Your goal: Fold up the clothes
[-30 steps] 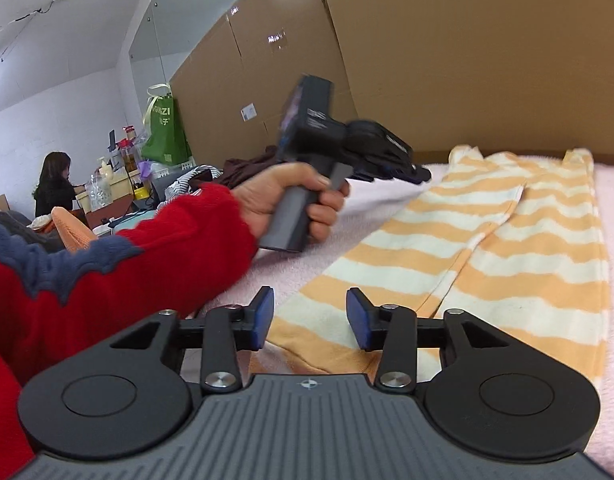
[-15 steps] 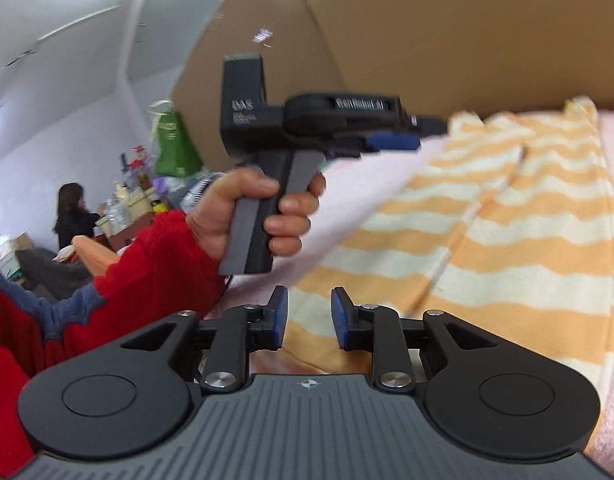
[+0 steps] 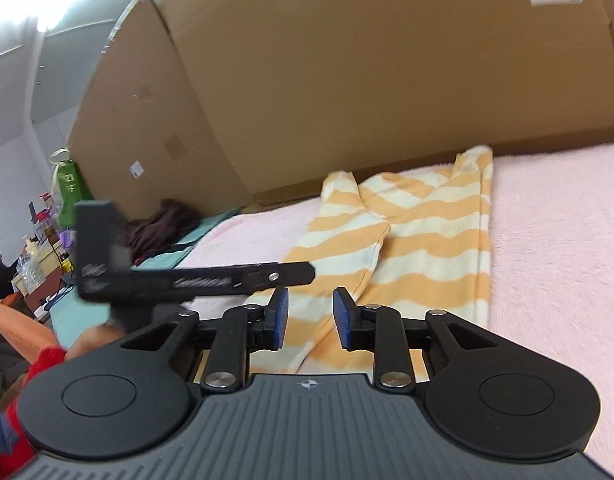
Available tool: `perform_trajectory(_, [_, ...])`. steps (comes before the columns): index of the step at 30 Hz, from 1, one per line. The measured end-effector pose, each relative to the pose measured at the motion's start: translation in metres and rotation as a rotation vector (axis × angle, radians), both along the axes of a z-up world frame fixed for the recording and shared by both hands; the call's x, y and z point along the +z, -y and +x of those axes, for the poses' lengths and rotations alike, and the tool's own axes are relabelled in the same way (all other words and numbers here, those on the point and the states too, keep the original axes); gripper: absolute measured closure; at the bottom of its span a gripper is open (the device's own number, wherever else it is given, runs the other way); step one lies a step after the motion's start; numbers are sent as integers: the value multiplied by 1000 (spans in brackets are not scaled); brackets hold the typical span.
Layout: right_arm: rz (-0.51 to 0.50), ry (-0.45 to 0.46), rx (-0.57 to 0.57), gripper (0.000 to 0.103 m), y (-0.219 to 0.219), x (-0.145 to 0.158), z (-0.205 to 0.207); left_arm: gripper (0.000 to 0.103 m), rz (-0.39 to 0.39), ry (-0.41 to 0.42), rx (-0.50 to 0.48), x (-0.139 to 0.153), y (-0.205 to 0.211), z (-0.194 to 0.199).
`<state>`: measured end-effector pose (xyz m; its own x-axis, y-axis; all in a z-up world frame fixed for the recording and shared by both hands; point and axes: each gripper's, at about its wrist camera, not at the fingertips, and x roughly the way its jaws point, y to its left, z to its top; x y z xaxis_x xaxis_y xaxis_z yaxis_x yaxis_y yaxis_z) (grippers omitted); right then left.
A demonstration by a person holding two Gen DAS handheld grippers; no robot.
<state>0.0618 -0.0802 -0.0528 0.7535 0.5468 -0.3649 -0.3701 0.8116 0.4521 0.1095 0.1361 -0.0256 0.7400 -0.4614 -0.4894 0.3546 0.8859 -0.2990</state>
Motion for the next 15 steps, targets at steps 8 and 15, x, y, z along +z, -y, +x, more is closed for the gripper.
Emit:
perform_trajectory(8, [243,-214,-80,81,26,-27,83,19,-84,-9,-29,0,-8,1])
perform_trajectory(15, [130,-152,-103,86,22,-2,79,15,-128,-19,-47,-2,-12,2])
